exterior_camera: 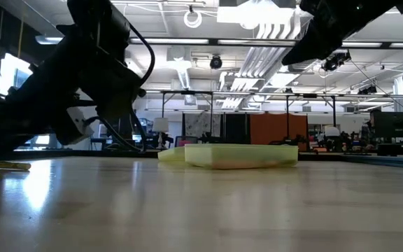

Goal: Pick & place school supplies into a supply box
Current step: Put the yellow ballpoint pen into the supply box

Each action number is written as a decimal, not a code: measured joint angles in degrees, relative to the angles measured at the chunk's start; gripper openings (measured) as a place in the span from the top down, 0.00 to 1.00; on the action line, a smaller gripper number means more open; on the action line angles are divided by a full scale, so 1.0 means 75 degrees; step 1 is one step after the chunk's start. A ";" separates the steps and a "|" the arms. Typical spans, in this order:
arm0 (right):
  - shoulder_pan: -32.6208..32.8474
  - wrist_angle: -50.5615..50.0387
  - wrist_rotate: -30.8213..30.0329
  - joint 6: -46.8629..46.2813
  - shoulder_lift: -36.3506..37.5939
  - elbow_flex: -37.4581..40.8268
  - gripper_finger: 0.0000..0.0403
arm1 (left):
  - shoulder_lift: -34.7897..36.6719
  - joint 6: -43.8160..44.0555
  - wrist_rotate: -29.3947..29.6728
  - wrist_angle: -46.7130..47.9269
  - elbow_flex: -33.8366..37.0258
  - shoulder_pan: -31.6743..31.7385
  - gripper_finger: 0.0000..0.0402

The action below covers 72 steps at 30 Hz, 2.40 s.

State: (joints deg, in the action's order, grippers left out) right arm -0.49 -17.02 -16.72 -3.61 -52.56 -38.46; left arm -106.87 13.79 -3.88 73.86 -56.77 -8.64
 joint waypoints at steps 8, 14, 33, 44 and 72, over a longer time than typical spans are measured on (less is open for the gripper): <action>0.0000 0.0210 0.0171 0.0169 0.0000 0.0000 0.92 | -0.0001 -0.0721 -0.0001 -0.0624 -0.0003 0.0000 0.68; 0.0000 0.0207 0.0171 0.0171 0.0000 0.0000 0.93 | 0.0000 -0.1009 0.0041 -0.0915 0.0003 0.0003 0.68; 0.0000 0.0254 0.0171 0.0168 0.0000 0.0000 0.92 | -0.0227 -0.0608 0.0579 -0.1204 -0.0747 0.0002 0.87; 0.0000 0.0251 0.0171 0.0149 0.0001 0.0000 0.93 | -0.0269 -0.0856 0.0924 -0.2738 -0.2563 0.0009 0.86; 0.0020 -0.1496 0.0740 -0.0209 0.0073 -0.0006 0.96 | -0.1095 -0.1265 0.0026 -0.5468 -0.4843 0.3156 0.81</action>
State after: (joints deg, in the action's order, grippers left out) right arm -0.34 -28.24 -11.17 -5.17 -52.01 -38.50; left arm -115.08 4.30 -3.68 32.85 -93.10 15.03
